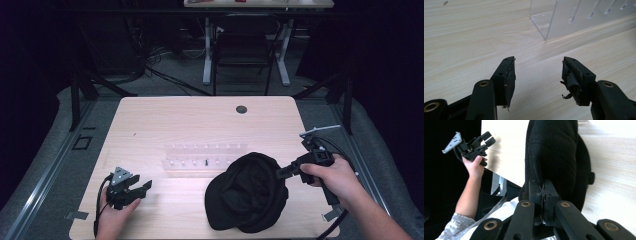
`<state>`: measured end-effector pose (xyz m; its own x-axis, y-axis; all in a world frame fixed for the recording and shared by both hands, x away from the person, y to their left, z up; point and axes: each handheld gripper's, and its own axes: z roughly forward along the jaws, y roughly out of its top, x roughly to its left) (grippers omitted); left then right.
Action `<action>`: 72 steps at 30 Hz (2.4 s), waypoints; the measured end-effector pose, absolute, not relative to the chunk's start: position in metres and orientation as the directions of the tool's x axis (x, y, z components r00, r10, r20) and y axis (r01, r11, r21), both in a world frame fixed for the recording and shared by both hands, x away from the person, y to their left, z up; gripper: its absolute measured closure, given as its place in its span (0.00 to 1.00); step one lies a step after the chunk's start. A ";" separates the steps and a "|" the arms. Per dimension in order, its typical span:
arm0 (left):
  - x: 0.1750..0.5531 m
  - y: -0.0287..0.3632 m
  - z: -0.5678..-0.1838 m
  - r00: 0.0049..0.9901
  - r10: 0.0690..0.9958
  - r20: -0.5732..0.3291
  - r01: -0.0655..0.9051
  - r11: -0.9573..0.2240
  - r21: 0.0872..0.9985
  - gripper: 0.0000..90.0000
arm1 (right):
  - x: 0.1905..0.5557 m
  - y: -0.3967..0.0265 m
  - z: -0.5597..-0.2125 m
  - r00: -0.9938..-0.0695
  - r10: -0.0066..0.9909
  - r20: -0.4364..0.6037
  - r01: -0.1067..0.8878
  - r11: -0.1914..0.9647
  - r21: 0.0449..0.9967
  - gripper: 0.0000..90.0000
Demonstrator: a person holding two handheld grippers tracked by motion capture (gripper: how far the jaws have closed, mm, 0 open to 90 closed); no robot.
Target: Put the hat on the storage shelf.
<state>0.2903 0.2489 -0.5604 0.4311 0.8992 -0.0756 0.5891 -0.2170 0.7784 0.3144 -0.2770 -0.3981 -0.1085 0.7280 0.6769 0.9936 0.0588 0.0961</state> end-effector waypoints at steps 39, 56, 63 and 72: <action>0.292 0.246 -0.561 0.442 0.894 -0.072 0.584 -0.226 0.780 0.49 | 0.304 -0.297 -0.335 -0.183 0.651 0.737 0.963 -0.031 0.266 0.98; 0.292 0.247 -0.561 0.436 0.897 -0.074 0.586 -0.220 0.780 0.49 | 0.309 -0.299 -0.315 -0.188 0.623 0.759 0.955 -0.065 0.289 0.98; 0.291 0.247 -0.561 0.437 0.897 -0.075 0.586 -0.220 0.780 0.49 | 0.312 -0.297 -0.304 -0.205 0.600 0.773 0.948 -0.074 0.309 0.98; 0.292 0.247 -0.561 0.437 0.896 -0.079 0.588 -0.218 0.779 0.49 | 0.321 -0.295 -0.294 -0.220 0.549 0.807 0.938 -0.108 0.329 0.98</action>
<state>0.2919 0.2468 -0.5612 0.4370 0.8960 -0.0792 0.5882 -0.2180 0.7788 0.3210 -0.2953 -0.2938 -0.2199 0.5487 0.8066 0.9380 -0.1083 0.3294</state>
